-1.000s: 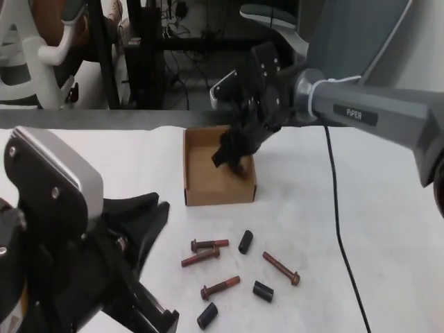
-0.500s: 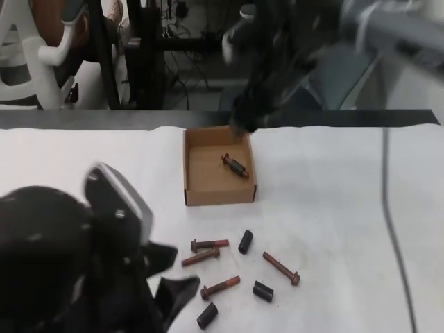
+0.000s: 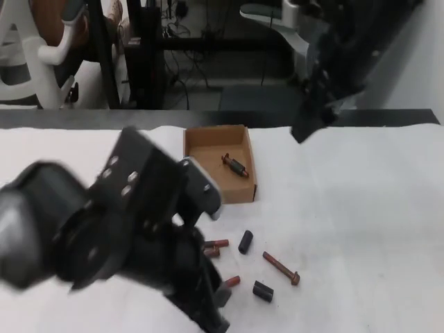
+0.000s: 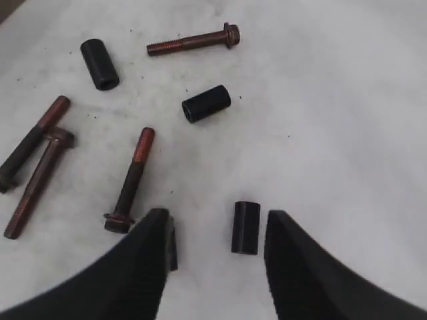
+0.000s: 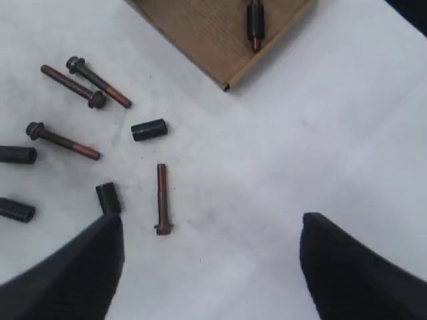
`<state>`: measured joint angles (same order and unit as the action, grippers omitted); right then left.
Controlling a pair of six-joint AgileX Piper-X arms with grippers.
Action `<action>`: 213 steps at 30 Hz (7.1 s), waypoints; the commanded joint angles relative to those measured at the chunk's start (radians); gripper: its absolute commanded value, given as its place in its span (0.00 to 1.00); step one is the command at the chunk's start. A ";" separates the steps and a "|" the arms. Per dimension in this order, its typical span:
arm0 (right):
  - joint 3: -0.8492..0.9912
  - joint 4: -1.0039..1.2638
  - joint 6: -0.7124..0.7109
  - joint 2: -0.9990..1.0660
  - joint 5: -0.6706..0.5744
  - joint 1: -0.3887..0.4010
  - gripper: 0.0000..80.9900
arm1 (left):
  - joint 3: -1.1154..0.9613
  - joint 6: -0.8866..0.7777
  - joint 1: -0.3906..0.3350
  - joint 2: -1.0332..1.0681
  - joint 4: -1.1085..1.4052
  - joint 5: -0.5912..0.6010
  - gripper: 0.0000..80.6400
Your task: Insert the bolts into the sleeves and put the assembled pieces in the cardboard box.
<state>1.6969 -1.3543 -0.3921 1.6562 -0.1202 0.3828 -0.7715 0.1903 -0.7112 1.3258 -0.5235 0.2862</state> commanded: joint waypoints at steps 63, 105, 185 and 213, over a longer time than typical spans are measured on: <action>-0.246 0.224 -0.484 0.039 -0.157 0.220 0.86 | 0.123 -0.268 0.294 -0.660 0.083 -0.225 0.02; -0.242 0.452 -0.471 0.400 0.032 0.427 0.00 | 0.186 -0.281 0.294 -1.114 -0.063 -0.447 0.02; -1.043 1.875 0.544 -0.357 -0.109 0.392 0.01 | 0.599 -0.348 -0.070 -0.095 1.471 -0.338 0.02; -1.048 1.868 0.489 -0.326 -0.102 0.429 0.01 | 0.599 -0.348 -0.070 -0.095 1.553 -0.338 0.02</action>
<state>0.6452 0.5166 0.1079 1.3266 -0.2259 0.8083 -0.1645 -0.1521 -0.7786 1.2312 0.9950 -0.0534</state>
